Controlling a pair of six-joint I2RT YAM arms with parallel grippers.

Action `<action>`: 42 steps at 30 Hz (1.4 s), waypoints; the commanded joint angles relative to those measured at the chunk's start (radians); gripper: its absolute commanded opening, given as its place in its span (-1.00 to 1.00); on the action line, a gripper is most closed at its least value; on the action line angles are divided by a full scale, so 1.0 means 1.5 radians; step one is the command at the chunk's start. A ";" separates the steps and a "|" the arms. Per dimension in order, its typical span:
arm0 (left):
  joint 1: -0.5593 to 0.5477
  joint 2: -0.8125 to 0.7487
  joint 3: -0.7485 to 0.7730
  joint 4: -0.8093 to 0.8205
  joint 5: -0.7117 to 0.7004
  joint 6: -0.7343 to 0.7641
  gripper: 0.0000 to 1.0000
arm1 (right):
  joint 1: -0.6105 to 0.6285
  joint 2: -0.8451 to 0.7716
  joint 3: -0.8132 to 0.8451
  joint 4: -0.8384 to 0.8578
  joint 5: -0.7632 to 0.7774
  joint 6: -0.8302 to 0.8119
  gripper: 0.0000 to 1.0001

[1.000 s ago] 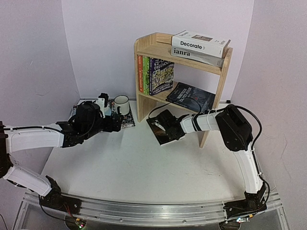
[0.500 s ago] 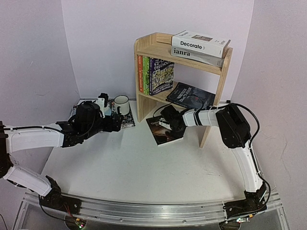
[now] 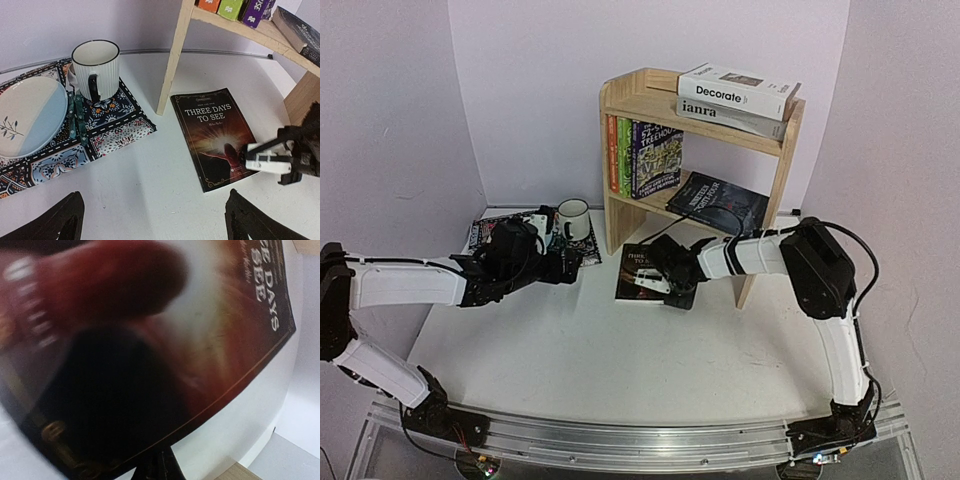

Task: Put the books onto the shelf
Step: Adjust the book at the center of the board, then move the book to the center of the board.

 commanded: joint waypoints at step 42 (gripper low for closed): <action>0.072 0.406 0.282 0.014 0.364 -0.160 0.28 | 0.093 -0.235 -0.325 0.353 -0.039 0.948 -0.14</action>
